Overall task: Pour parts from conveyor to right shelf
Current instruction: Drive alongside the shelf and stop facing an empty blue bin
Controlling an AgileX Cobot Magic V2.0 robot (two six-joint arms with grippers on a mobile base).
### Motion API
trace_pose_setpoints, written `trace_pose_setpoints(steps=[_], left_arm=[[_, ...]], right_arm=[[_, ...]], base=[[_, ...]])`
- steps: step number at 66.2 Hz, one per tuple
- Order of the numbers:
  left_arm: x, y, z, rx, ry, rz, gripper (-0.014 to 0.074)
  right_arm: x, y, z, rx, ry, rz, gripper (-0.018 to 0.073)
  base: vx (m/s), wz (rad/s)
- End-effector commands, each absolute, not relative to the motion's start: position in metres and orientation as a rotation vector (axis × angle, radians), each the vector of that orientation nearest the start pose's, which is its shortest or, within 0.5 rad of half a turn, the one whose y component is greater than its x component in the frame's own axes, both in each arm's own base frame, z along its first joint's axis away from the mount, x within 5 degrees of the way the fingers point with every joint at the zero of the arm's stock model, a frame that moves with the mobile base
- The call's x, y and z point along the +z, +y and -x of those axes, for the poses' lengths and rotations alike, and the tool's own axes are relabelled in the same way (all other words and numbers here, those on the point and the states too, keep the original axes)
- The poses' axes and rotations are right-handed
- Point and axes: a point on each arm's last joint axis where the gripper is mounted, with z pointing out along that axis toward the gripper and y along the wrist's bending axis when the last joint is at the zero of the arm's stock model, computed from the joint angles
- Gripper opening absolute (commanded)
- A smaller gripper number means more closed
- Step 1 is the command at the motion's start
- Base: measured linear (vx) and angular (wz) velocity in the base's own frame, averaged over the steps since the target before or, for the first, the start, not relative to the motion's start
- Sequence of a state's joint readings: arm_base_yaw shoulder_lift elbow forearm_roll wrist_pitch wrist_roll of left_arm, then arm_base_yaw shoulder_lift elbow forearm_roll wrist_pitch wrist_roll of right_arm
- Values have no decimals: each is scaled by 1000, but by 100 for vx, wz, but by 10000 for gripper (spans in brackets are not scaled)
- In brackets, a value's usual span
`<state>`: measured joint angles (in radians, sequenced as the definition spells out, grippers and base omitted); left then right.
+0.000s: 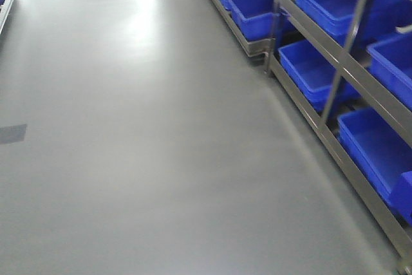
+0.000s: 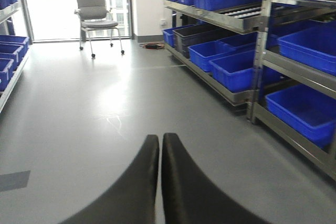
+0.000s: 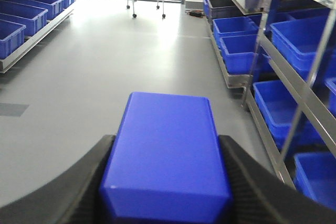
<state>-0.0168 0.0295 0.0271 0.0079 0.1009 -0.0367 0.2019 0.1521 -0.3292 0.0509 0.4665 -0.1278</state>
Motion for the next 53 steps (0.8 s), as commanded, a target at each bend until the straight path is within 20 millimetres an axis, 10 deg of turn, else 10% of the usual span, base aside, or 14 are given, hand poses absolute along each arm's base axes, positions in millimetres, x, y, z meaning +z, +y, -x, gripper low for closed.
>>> trace_pose_setpoints(steps=[1,53], left_arm=[[206,-1,-61,-53,1560,18,-6],[206,-1,-61,-53,1560,18,-6]], right_arm=[[289,12,-52,96,1653,252,-5],[289,12,-52,96,1653,252,-5]], base=[[76,26],[73,15]])
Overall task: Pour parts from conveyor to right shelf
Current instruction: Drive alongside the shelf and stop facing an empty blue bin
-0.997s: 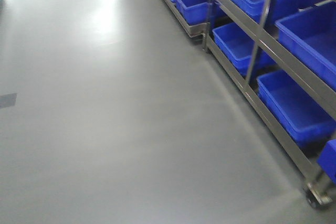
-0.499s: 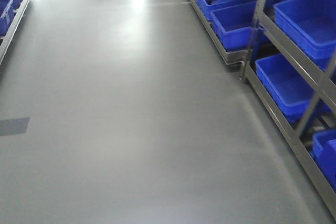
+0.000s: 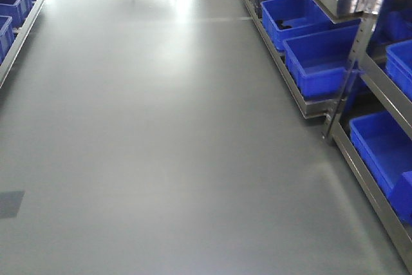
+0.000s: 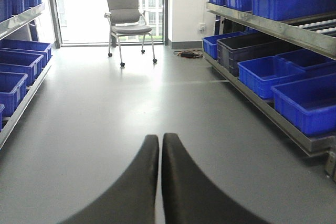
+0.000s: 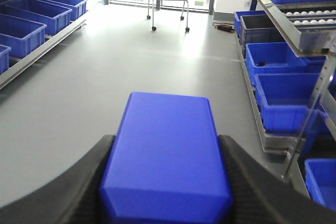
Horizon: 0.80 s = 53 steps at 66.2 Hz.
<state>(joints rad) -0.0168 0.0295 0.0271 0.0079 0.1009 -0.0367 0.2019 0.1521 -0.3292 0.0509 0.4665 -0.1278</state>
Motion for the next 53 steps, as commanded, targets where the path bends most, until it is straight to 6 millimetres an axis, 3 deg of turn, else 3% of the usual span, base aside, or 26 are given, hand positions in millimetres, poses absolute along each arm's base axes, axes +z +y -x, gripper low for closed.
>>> trace_pose_setpoints(steps=[1,24,53], left_arm=[[206,-1,-61,-53,1560,18,-6],[206,-2,-61,-55,1560,16,-6],[206,-2,-61,-55,1560,16,-6]], right_arm=[[289,12,-52,96,1653,252,-5],[289,12,-52,95,1653,251,-5],[289,12,-52,95,1653,251,-5]], base=[[65,7],[58,39],[48,102]])
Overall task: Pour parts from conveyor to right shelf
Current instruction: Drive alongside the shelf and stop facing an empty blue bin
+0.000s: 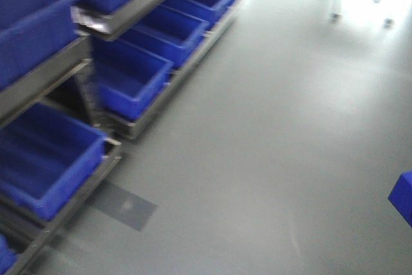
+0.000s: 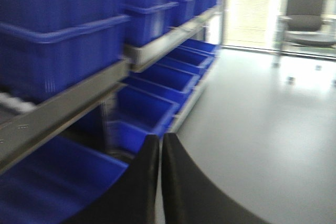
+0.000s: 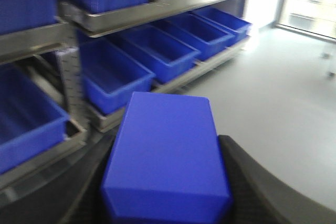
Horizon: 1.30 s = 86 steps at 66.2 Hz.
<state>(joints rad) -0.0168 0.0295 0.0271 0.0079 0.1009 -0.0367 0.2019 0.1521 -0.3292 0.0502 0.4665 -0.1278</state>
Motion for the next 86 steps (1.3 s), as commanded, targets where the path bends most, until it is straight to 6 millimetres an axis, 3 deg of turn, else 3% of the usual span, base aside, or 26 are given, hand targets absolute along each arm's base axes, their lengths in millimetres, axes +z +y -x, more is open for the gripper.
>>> trace_pose_setpoints(steps=[1,51,86], left_arm=[[206,-2,-61,-55,1560,16,-6],[206,-2,-61,-55,1560,16,-6],[206,-2,-61,-55,1560,16,-6]], right_arm=[[289,12,-52,95,1653,251,-5],[289,12,-52,95,1653,251,-5],[289,12,-52,95,1653,251,-5]], base=[[42,112],[35,98],[14,51]])
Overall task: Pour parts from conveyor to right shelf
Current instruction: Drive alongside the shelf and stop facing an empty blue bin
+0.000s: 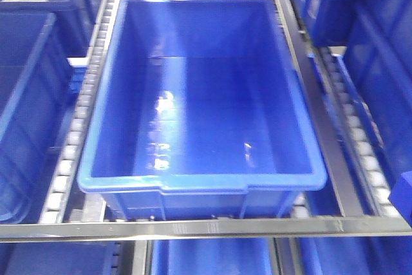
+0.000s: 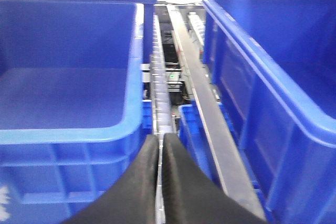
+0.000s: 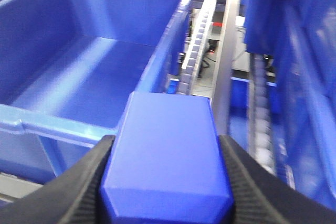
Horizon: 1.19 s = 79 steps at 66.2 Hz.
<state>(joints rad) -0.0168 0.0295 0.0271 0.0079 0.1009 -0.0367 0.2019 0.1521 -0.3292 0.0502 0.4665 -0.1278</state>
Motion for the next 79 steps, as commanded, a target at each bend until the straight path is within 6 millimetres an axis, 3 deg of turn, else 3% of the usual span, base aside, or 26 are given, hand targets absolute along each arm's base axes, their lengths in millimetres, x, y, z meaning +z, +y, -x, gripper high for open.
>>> trace_pose_setpoints(steps=[1,79], left_arm=[[206,-2,-61,-55,1560,16,-6],[206,-2,-61,-55,1560,16,-6]], right_arm=[[289,12,-52,95,1653,251,-5],[289,12,-52,95,1653,251,-5]], base=[[6,19],[1,1]])
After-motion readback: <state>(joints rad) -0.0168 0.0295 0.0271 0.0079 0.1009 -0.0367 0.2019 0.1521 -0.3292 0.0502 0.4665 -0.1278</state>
